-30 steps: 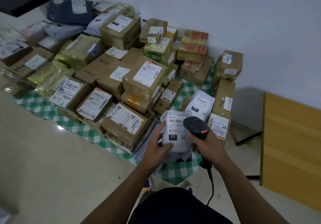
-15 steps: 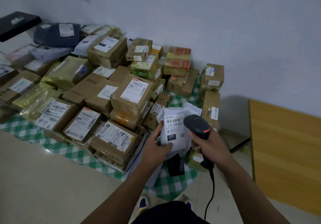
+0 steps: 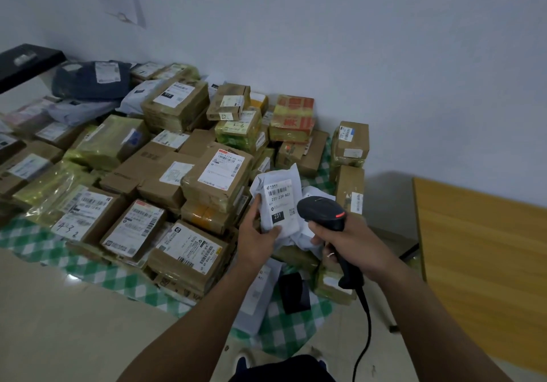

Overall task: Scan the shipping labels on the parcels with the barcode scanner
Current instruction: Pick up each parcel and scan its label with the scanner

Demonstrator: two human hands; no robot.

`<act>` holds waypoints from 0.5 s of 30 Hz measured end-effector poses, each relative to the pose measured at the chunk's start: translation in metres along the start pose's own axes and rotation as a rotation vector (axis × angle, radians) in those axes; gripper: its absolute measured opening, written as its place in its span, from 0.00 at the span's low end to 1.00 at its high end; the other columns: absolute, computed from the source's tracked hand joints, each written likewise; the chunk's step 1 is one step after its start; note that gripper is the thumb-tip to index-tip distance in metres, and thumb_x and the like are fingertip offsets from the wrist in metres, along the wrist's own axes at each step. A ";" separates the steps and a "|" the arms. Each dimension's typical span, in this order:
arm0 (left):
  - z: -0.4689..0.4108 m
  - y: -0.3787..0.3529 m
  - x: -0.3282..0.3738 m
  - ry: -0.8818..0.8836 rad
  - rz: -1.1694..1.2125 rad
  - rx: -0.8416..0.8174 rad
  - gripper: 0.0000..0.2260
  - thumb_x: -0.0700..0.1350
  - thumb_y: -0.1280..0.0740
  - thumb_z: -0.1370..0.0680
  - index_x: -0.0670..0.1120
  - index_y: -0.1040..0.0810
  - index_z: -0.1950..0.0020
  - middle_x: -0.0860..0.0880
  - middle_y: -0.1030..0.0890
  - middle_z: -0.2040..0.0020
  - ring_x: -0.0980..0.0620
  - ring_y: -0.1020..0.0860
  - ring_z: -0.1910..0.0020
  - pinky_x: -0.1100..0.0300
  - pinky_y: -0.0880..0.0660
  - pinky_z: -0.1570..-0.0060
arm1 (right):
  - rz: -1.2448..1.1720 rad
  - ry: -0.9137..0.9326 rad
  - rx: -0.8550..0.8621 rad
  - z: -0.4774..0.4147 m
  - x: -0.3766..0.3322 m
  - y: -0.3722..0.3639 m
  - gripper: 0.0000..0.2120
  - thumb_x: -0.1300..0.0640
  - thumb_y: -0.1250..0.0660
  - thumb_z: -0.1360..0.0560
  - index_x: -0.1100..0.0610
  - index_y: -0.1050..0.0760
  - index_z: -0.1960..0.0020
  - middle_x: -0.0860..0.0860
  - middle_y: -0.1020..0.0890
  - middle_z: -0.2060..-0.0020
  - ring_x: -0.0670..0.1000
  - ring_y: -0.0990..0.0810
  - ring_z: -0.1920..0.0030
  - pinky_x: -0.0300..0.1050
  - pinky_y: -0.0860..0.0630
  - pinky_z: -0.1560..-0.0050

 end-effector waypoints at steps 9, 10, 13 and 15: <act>0.002 0.006 -0.006 0.034 0.000 0.009 0.39 0.27 0.28 0.25 0.52 0.35 0.19 0.52 0.22 0.30 0.52 0.26 0.28 0.61 0.21 0.40 | -0.001 -0.020 -0.028 0.005 0.002 -0.006 0.07 0.50 0.27 0.20 0.49 0.20 0.44 0.53 0.14 0.62 0.49 0.21 0.66 0.48 0.23 0.61; 0.002 0.007 -0.006 0.034 -0.002 0.007 0.39 0.27 0.28 0.25 0.52 0.34 0.20 0.52 0.22 0.31 0.52 0.26 0.28 0.62 0.21 0.41 | -0.004 -0.023 -0.030 0.006 0.002 -0.006 0.07 0.50 0.27 0.20 0.49 0.20 0.44 0.53 0.15 0.62 0.49 0.21 0.67 0.47 0.23 0.61; 0.003 0.007 -0.006 0.023 -0.010 0.002 0.39 0.27 0.28 0.26 0.52 0.34 0.20 0.52 0.22 0.31 0.53 0.26 0.28 0.64 0.21 0.42 | -0.002 -0.027 -0.034 0.007 0.003 -0.007 0.07 0.50 0.27 0.20 0.51 0.20 0.44 0.53 0.14 0.62 0.48 0.22 0.68 0.47 0.24 0.61; 0.002 0.007 -0.006 0.017 -0.019 -0.001 0.39 0.26 0.28 0.26 0.51 0.34 0.20 0.51 0.22 0.30 0.53 0.26 0.28 0.63 0.21 0.41 | 0.006 -0.027 -0.037 0.008 0.002 -0.007 0.07 0.51 0.27 0.20 0.51 0.20 0.44 0.53 0.14 0.62 0.48 0.22 0.68 0.47 0.23 0.61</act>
Point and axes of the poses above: each hand's wrist, its own z-axis away from the middle knuckle, its own y-axis out of the back of the hand, x = y × z, the point moved 10 cm from there along -z, towards the middle knuckle
